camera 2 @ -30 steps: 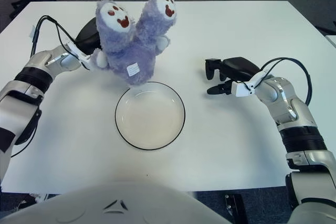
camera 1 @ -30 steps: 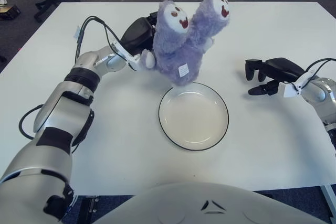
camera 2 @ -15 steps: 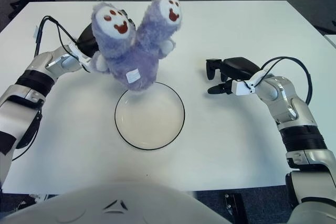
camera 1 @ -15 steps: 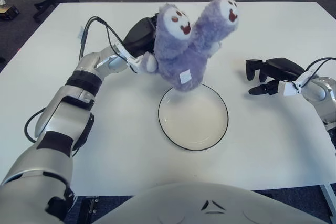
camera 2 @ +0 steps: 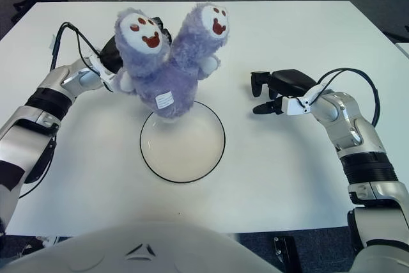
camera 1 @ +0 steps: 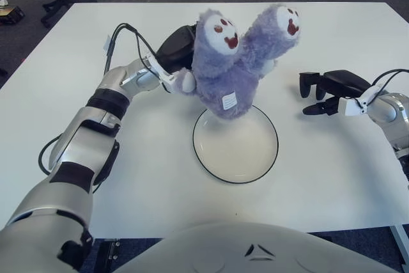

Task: Put the doll into the plate.

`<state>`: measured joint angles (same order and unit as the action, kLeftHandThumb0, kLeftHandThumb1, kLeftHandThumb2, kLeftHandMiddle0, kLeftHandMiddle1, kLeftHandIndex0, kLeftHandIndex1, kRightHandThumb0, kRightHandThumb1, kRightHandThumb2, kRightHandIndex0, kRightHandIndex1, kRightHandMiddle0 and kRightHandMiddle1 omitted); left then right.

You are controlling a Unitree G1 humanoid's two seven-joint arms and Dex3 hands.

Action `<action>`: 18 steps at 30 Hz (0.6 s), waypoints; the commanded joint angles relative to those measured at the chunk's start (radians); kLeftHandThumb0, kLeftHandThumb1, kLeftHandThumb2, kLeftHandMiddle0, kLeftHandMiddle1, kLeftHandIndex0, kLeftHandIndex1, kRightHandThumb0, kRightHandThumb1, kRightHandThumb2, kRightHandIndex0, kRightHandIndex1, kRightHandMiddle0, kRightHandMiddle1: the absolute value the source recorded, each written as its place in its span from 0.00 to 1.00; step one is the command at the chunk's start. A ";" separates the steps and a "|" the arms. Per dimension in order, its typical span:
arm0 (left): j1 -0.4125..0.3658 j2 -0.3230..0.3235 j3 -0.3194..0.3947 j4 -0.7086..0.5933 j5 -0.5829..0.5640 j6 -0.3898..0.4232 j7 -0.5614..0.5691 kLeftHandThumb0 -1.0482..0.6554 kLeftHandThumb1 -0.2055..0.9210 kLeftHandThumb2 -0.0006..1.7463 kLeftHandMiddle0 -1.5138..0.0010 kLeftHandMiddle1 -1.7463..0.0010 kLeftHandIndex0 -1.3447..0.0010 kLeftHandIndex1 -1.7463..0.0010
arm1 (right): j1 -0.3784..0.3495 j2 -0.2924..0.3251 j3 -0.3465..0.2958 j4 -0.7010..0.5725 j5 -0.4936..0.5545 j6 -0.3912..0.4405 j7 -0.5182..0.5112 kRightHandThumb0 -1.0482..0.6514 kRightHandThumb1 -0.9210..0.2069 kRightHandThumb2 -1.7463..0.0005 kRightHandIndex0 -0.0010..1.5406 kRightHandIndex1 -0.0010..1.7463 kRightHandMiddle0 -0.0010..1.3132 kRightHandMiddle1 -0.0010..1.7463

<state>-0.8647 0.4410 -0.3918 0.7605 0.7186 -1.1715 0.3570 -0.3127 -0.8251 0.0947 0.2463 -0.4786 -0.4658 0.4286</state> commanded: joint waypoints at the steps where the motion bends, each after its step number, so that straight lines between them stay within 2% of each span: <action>1: -0.010 -0.006 0.016 -0.012 0.014 -0.010 0.013 0.63 0.77 0.29 0.39 0.00 0.52 0.00 | -0.005 -0.002 0.010 -0.001 0.007 0.006 0.007 0.41 0.00 0.76 0.47 0.56 0.23 0.93; 9: -0.016 -0.020 0.006 -0.006 -0.013 -0.068 -0.022 0.61 0.86 0.18 0.38 0.00 0.50 0.00 | -0.004 0.002 0.013 0.009 0.003 0.000 -0.002 0.41 0.00 0.76 0.47 0.57 0.23 0.93; 18: -0.019 -0.048 -0.012 0.053 -0.106 -0.130 -0.141 0.60 0.89 0.16 0.38 0.00 0.49 0.00 | -0.003 -0.001 0.014 0.016 0.003 -0.003 -0.007 0.41 0.00 0.76 0.48 0.58 0.23 0.93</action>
<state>-0.8685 0.4021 -0.4032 0.8013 0.6462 -1.2880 0.2445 -0.3147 -0.8251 0.0982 0.2512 -0.4787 -0.4668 0.4213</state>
